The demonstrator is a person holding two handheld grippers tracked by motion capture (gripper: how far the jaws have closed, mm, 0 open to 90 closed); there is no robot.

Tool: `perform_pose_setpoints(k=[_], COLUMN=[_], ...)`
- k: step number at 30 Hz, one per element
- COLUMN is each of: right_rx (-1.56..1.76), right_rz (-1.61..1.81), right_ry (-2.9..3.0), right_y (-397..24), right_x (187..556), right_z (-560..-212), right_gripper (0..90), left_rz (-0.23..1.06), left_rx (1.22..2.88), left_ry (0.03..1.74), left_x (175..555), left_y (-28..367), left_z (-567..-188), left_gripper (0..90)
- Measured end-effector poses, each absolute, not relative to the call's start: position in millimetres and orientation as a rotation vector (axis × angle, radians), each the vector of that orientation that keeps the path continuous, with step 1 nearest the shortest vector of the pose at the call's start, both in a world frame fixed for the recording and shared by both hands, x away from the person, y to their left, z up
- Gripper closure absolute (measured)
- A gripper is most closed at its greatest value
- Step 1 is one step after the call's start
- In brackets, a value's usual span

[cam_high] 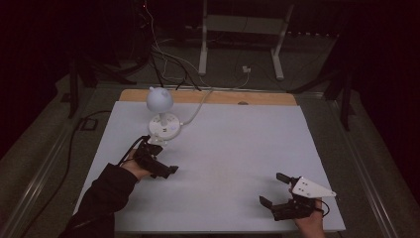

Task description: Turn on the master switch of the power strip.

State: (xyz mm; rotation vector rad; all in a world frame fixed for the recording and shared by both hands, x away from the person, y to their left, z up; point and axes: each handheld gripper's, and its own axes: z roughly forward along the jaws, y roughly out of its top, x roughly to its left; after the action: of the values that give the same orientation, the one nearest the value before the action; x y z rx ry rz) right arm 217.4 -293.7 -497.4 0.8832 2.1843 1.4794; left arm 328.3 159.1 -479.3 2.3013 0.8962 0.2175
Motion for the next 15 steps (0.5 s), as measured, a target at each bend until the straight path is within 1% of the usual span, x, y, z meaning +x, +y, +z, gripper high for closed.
perform_pose_setpoints(k=[6,15], right_rx=[0.882,0.887], right_rz=[1.475,1.473], right_ry=[2.190,2.190], right_y=[-292,-293], right_x=[217,217], right_z=[-498,-498], right_gripper=[0.0,0.0], left_rz=[0.207,0.185], left_rx=[2.332,2.330], left_ry=[0.882,0.891], left_x=[310,281], left_y=[169,184], left_z=[-491,-506], left_gripper=[0.3,0.3])
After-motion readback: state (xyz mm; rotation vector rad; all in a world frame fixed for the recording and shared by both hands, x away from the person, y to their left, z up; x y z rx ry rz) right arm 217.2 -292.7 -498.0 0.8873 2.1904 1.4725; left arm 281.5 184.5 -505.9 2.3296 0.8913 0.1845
